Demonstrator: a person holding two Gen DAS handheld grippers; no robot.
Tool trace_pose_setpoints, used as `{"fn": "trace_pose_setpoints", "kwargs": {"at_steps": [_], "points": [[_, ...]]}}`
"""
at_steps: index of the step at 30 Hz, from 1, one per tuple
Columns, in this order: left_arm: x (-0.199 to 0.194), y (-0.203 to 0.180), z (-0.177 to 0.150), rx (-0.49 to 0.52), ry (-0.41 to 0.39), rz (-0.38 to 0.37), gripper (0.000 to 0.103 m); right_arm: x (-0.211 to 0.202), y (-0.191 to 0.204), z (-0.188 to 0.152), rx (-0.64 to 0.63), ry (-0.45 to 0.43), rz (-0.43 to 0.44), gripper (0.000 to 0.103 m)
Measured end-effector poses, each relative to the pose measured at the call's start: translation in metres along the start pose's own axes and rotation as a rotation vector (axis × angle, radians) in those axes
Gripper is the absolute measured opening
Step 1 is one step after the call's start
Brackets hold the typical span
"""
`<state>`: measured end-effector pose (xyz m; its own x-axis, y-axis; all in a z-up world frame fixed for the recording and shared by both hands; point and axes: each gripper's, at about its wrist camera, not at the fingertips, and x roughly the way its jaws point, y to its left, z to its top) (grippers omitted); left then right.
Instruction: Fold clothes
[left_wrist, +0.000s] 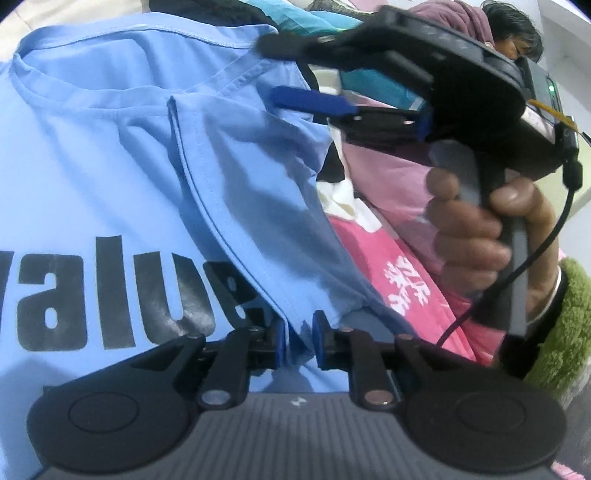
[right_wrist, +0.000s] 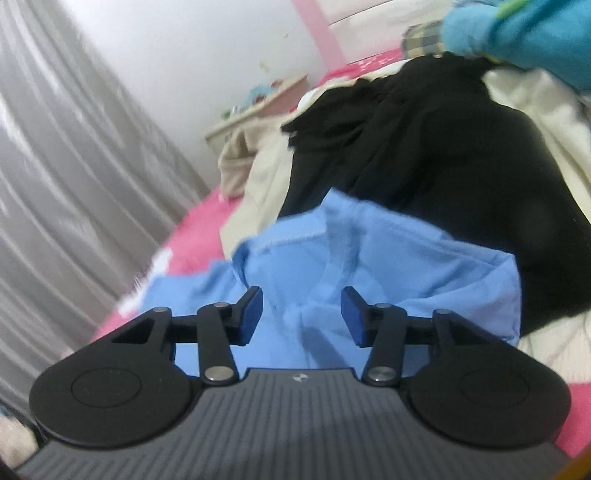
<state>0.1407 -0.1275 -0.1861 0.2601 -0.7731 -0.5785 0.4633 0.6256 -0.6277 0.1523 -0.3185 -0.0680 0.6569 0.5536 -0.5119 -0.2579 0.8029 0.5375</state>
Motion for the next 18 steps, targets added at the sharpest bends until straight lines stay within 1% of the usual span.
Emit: {"fn": "trace_pose_setpoints", "kwargs": {"at_steps": [2, 4, 8, 11, 15, 17, 18], "points": [[0.000, 0.001, 0.001, -0.016, 0.006, 0.006, 0.019, -0.010, -0.007, 0.006, 0.052, -0.031, 0.006, 0.046], [-0.001, 0.002, 0.002, -0.024, 0.013, 0.013, 0.023, -0.026, -0.016, 0.010, 0.114, -0.071, 0.015, 0.046], [-0.006, 0.003, 0.002, -0.021, 0.020, 0.031, 0.026, -0.072, -0.032, 0.010, 0.205, -0.133, 0.010, 0.046], [-0.019, 0.008, 0.000, -0.044, 0.024, 0.031, 0.028, -0.112, -0.041, 0.006, 0.256, -0.143, -0.013, 0.046], [-0.028, 0.010, 0.000, -0.064, 0.030, 0.037, 0.030, -0.167, -0.048, 0.000, 0.324, -0.154, -0.017, 0.046], [-0.032, 0.011, 0.000, -0.071, 0.029, 0.040, 0.033, -0.192, -0.042, -0.004, 0.323, -0.151, -0.025, 0.046], [-0.032, 0.012, 0.000, -0.076, 0.028, 0.042, 0.033, -0.201, -0.038, -0.006, 0.310, -0.137, -0.047, 0.046]]}}
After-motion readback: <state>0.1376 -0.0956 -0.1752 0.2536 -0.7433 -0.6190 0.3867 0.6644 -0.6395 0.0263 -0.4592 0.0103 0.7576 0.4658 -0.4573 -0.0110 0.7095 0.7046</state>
